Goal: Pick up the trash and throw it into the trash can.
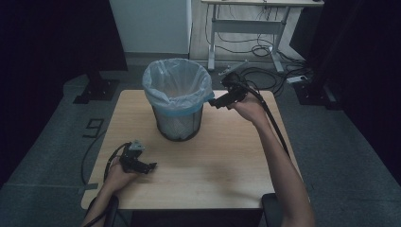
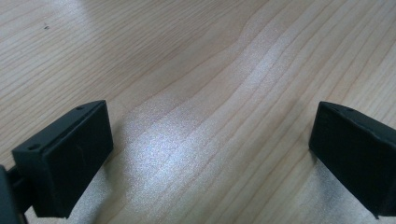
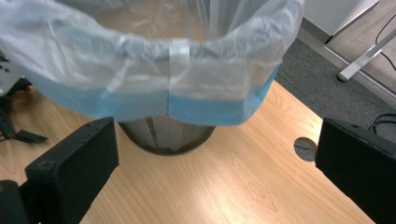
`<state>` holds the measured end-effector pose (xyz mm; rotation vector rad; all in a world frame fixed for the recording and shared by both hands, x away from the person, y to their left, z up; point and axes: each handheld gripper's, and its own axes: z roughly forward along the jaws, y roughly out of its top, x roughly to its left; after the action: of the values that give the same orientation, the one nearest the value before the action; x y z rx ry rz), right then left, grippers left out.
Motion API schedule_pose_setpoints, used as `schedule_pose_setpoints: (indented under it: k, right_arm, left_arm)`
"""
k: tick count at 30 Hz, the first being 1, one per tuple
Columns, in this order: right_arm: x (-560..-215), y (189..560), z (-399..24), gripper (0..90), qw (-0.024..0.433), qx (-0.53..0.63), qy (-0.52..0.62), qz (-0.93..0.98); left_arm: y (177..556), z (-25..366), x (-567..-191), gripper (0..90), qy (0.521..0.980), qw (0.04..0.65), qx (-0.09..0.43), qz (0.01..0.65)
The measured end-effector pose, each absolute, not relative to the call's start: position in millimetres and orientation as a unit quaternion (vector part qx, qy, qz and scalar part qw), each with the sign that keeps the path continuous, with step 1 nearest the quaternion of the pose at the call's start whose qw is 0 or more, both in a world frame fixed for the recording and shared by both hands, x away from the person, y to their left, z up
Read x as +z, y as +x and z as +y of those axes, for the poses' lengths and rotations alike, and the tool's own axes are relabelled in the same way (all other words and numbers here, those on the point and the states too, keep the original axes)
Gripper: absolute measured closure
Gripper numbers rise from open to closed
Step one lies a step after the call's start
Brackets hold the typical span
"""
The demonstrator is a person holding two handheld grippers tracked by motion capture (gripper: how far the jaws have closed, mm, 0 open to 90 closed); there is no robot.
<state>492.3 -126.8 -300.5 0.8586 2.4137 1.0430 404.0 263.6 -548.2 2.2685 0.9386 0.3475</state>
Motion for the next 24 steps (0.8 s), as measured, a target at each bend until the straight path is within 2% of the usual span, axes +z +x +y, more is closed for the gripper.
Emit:
schedule_pose_setpoints:
  k: [24]
  right_arm:
    - [-345.7,477.3,-159.4,0.0,0.186,0.373,0.316,0.852]
  left_arm:
    - [404.0,263.5,-548.2,0.0,0.865,0.325,0.132,0.358]
